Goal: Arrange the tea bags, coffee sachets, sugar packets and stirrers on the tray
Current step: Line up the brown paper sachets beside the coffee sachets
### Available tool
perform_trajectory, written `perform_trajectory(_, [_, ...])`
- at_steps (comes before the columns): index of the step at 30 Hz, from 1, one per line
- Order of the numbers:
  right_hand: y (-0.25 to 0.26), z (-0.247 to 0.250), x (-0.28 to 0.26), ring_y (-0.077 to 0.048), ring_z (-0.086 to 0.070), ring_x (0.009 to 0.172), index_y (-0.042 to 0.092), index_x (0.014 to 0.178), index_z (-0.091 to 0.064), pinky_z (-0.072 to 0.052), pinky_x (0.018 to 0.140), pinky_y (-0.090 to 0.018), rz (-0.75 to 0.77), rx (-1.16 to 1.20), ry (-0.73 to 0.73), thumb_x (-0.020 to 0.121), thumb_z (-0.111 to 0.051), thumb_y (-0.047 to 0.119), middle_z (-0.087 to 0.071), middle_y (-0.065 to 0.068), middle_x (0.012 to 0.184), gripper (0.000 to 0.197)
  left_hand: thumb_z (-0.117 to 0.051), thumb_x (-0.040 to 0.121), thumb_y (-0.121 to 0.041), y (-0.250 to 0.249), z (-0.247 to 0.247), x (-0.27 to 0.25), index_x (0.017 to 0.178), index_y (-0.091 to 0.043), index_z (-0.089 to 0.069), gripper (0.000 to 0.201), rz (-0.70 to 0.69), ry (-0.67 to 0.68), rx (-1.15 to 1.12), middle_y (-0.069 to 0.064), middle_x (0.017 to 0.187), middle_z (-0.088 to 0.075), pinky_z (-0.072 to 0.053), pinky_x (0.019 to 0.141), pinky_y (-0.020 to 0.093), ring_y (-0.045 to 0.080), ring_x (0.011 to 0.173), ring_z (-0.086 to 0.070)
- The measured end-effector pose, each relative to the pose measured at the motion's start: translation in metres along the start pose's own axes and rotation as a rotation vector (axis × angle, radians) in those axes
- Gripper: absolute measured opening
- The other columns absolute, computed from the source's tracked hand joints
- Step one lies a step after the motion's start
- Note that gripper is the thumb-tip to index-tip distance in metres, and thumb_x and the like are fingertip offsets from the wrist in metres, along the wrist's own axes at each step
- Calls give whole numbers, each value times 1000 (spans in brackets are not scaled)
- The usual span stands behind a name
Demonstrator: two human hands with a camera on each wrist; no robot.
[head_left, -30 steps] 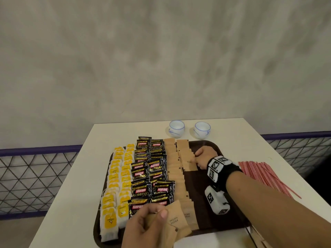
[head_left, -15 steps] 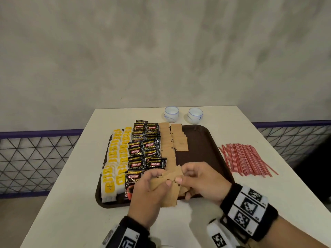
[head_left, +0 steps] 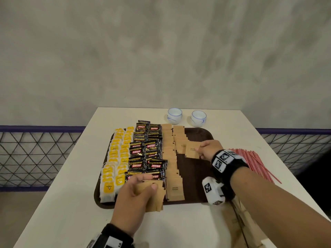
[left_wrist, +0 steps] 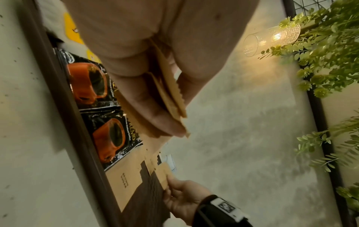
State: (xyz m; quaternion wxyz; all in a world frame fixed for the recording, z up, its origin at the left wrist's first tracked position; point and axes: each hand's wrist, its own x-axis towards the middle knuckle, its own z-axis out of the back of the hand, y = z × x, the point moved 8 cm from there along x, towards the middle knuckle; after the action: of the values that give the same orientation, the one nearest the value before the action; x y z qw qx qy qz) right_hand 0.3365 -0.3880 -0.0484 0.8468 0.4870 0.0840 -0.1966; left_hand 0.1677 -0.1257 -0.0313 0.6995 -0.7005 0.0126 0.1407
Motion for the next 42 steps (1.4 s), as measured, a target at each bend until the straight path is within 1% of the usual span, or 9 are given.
perform_trajectory(5, [8,-25,26,-22,-63,72,19,73,-68,-58,78,-35,-15,-103,-7,74,-78,6,-68,-8,80,17,-71,79,-12,2,10,7,91,-23,-68,16,1,-8,4,-2,101,-62,-56,64,34,21,90,-63])
perform_trajectory(8, [17,-29,29,-20,-67,83,21,73,-65,-58,78,-31,0,-159,-70,73,-79,5,-67,-4,87,21,-73,78,-13,2,14,9,90,-24,-68,17,-2,-12,29,-5,98,-63,-56,70,36,19,88,-63])
perform_trajectory(12, [20,-32,33,-18,-67,87,20,71,-63,-56,79,-28,15,-224,-99,71,-82,7,-67,-3,87,22,-71,79,-13,-2,15,11,90,-24,-67,16,-13,0,27,-4,98,-62,-50,57,24,19,87,-61])
perform_trajectory(19, [37,-20,14,-24,-66,87,26,73,-53,-56,87,-41,123,-232,-59,79,-76,24,-70,-9,101,23,-68,81,-5,-8,2,15,100,-17,-65,23,-46,51,-70,0,100,-64,-50,50,14,9,74,-67])
perform_trajectory(23, [67,-46,-82,-15,-61,70,16,90,-61,-55,62,-28,225,55,469,88,-67,24,-66,-4,85,11,-70,80,-6,-12,-5,15,96,-25,-67,25,-68,71,-156,8,104,-67,-59,71,47,26,89,-69])
perform_trajectory(26, [55,-64,-147,-15,-65,64,11,96,-62,-57,61,-26,205,151,764,85,-69,9,-69,0,71,14,-71,79,-5,-18,-14,11,95,-26,-68,26,-87,92,-208,9,99,-69,-55,77,57,33,91,-67])
perform_trajectory(32, [37,-46,-165,-18,-63,56,1,89,-68,-53,50,-27,242,255,599,84,-69,2,-69,-17,69,5,-71,63,-15,-23,-25,1,104,-15,-64,41,-150,150,-175,5,94,-74,-58,64,29,21,82,-71])
perform_trajectory(37, [33,-51,-172,-22,-59,61,11,78,-73,-51,47,-23,222,179,618,86,-68,11,-74,-9,76,10,-73,60,-10,-19,-38,-5,104,-16,-62,46,-119,246,-90,3,97,-74,-54,63,23,15,77,-71])
perform_trajectory(42, [33,-25,-145,-18,-66,63,13,80,-68,-47,45,-21,292,15,385,90,-64,14,-73,-6,77,11,-77,70,-3,-12,-24,1,106,-18,-62,42,-101,181,-26,-9,96,-74,-56,69,26,12,83,-70])
